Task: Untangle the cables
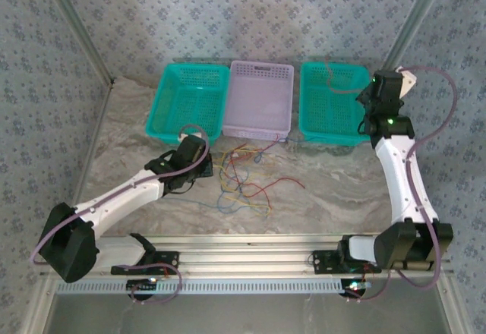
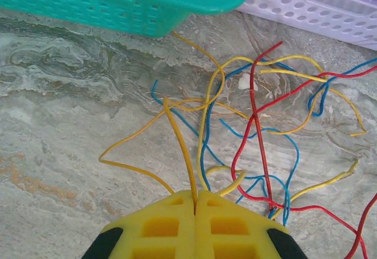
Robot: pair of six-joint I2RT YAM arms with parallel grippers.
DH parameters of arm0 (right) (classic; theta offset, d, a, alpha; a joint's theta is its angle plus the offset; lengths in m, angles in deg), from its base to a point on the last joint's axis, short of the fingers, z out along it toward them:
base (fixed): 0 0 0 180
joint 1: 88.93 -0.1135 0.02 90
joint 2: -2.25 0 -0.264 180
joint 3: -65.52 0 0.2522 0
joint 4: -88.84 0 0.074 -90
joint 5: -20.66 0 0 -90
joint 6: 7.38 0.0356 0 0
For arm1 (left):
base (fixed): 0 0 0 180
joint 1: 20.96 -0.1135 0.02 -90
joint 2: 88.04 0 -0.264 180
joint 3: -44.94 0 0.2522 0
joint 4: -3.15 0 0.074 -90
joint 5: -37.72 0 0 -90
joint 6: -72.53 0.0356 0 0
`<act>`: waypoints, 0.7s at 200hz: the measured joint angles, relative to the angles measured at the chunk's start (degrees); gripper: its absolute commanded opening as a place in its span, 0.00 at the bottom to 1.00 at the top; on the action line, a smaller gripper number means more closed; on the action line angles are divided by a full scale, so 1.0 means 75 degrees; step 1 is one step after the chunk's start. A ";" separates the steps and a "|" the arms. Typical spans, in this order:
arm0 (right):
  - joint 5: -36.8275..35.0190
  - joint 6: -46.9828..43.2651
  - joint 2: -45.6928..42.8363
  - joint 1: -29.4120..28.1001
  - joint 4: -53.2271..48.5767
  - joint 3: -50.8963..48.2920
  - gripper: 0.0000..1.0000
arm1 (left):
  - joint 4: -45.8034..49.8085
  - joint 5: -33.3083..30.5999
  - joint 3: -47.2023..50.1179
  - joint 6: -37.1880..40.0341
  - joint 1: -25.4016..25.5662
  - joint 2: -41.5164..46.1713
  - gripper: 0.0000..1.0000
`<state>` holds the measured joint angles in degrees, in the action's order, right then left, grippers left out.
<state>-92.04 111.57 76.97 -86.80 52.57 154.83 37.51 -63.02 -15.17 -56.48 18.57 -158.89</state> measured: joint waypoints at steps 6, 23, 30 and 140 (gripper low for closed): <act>-0.0119 -0.0012 0.0157 0.0000 0.0017 0.0099 0.00 | -0.0003 0.0000 0.0000 0.0000 0.0009 0.0000 0.00; -0.0385 -0.0061 0.0629 0.0000 0.0041 0.0256 0.00 | -0.0023 0.0000 0.0000 0.0000 0.0041 0.0003 0.00; -0.0484 -0.0082 0.0854 0.0000 0.0047 0.0286 0.00 | -0.0032 0.0000 0.0000 0.0000 0.0047 0.0003 0.00; -0.1116 -0.0525 0.3917 -0.0487 -0.0248 0.1367 0.00 | -0.0035 0.0000 0.0000 0.0000 0.0105 0.0064 0.00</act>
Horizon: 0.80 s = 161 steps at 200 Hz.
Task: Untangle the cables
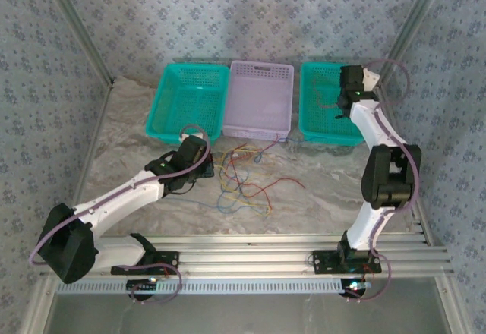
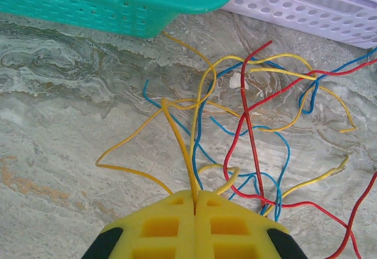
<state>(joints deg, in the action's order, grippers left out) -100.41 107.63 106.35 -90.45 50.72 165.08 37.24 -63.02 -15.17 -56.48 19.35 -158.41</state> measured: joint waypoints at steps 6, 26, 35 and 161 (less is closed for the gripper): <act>0.0000 -0.0003 0.0111 -0.0052 -0.0041 0.0029 0.00 | 0.0000 -0.0003 0.0000 0.0000 0.0015 0.0000 0.00; 0.0058 -0.0003 0.0481 -0.0178 -0.0134 0.0143 0.00 | 0.0000 0.0000 0.0000 0.0000 0.0044 0.0000 0.00; 0.0102 0.0000 0.0592 -0.0219 -0.0172 0.0146 0.00 | 0.0000 0.0000 0.0000 0.0000 0.0044 0.0000 0.00; 0.1070 0.0096 0.0746 -0.0248 -0.0562 0.0396 0.42 | 0.0003 0.0000 0.0003 0.0000 0.0050 0.0087 0.00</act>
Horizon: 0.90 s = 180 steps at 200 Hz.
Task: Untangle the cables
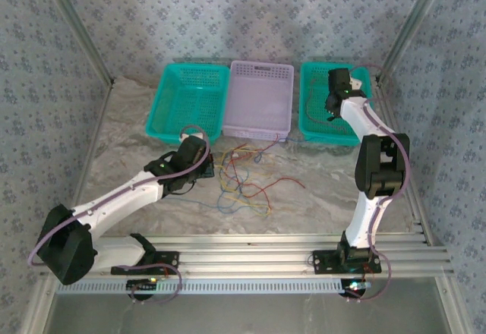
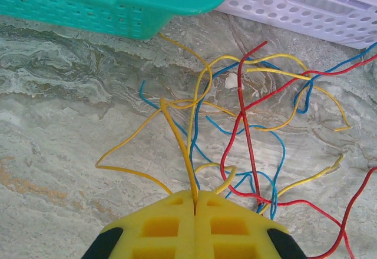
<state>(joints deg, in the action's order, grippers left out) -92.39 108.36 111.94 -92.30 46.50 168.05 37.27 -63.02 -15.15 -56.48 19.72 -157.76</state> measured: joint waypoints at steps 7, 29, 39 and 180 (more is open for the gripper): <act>0.0026 0.0000 -0.0026 0.0000 -0.0003 0.0000 0.47 | 0.0000 0.0000 0.0000 0.0000 0.0000 0.0009 0.00; 0.0108 -0.0029 -0.0233 0.0003 -0.0006 0.0000 0.56 | 0.0003 0.0000 0.0000 0.0000 0.0000 0.0026 0.00; 0.0143 -0.0058 -0.0431 0.0000 -0.0006 0.0000 0.58 | 0.0000 0.0000 0.0000 0.0000 0.0000 0.0032 0.00; 0.4619 -0.0379 -0.4905 -0.2946 0.2859 -0.4543 0.76 | -0.0096 0.0149 -0.0119 0.0020 0.0000 0.0032 0.00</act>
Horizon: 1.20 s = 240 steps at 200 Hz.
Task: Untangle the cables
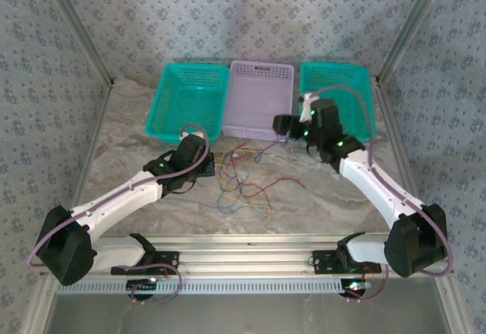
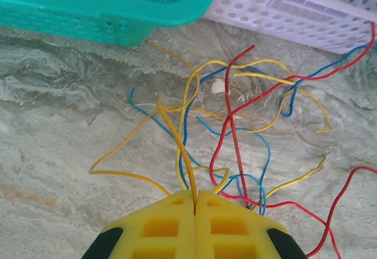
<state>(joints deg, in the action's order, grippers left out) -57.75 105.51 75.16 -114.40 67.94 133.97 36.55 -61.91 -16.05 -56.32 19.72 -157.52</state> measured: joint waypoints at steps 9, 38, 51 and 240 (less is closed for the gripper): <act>0.0265 -0.0172 -0.0026 -0.0484 0.0020 -0.0309 0.77 | -0.0029 0.0023 -0.0026 -0.0006 0.0000 0.0000 0.00; 0.0428 -0.0851 -0.0227 -0.1973 0.0099 -0.0950 0.79 | -0.0038 0.0055 -0.0111 -0.0023 0.0000 -0.0009 0.00; 0.0396 -0.1137 -0.0210 -0.2454 0.0111 -0.1078 0.79 | -0.0052 0.0085 -0.0128 -0.0026 0.0000 -0.0026 0.00; -0.3538 -0.2836 0.1652 -0.4887 -0.0402 -0.1032 0.00 | -0.0073 0.0140 -0.0248 -0.0108 0.0000 -0.0189 0.00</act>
<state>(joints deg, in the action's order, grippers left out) -84.28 84.25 87.55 -151.06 64.92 126.24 36.00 -60.86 -17.91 -57.13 19.72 -158.94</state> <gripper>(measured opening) 0.059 0.044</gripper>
